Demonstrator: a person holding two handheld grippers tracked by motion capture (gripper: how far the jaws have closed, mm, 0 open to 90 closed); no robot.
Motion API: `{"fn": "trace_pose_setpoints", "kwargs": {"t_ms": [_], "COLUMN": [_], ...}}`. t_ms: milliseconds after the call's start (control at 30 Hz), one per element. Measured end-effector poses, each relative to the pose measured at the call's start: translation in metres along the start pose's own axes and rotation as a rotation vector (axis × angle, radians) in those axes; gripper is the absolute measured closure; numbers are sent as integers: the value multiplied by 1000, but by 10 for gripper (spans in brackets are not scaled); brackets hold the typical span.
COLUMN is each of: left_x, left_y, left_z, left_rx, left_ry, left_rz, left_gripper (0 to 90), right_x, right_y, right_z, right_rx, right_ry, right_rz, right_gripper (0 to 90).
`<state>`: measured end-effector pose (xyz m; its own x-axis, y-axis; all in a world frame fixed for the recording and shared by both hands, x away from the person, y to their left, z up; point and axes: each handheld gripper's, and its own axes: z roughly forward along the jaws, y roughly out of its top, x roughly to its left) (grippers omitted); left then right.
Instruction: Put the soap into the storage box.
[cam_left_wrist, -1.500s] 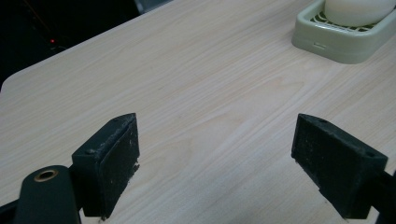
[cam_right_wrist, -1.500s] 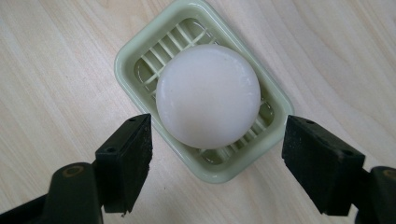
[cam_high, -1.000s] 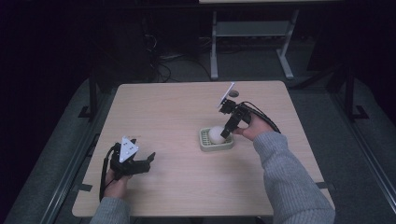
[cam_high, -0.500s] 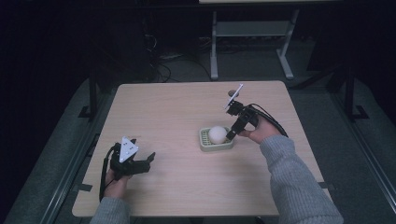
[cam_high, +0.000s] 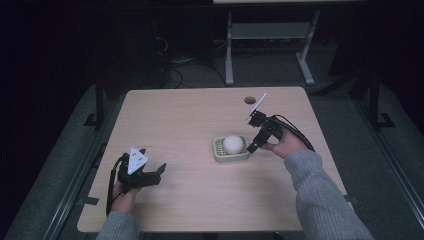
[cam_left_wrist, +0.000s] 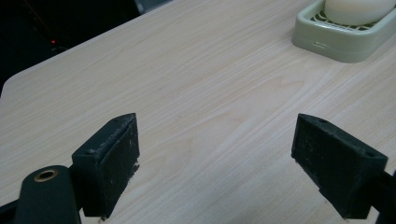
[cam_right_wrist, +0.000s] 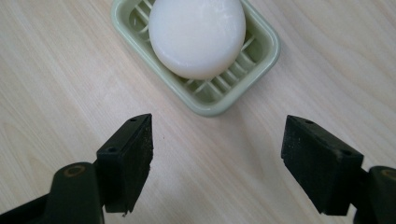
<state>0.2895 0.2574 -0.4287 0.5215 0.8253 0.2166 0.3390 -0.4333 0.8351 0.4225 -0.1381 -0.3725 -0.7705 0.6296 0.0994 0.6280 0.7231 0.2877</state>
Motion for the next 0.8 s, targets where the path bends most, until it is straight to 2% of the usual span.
{"fn": "trace_pose_setpoints", "kwargs": {"t_ms": [267,800], "left_x": [0,-1], "left_y": [0,0], "left_z": [0,0], "left_rx": [5,3], "left_ry": [1,0], "left_rz": [3,7], "left_gripper": [149,148], "right_x": [-1,-3], "right_y": [-8,-40], "right_z": [0,-6], "right_rx": [-3,-31], "right_ry": [2,5], "right_rz": [7,43], "right_gripper": [245,245]}}
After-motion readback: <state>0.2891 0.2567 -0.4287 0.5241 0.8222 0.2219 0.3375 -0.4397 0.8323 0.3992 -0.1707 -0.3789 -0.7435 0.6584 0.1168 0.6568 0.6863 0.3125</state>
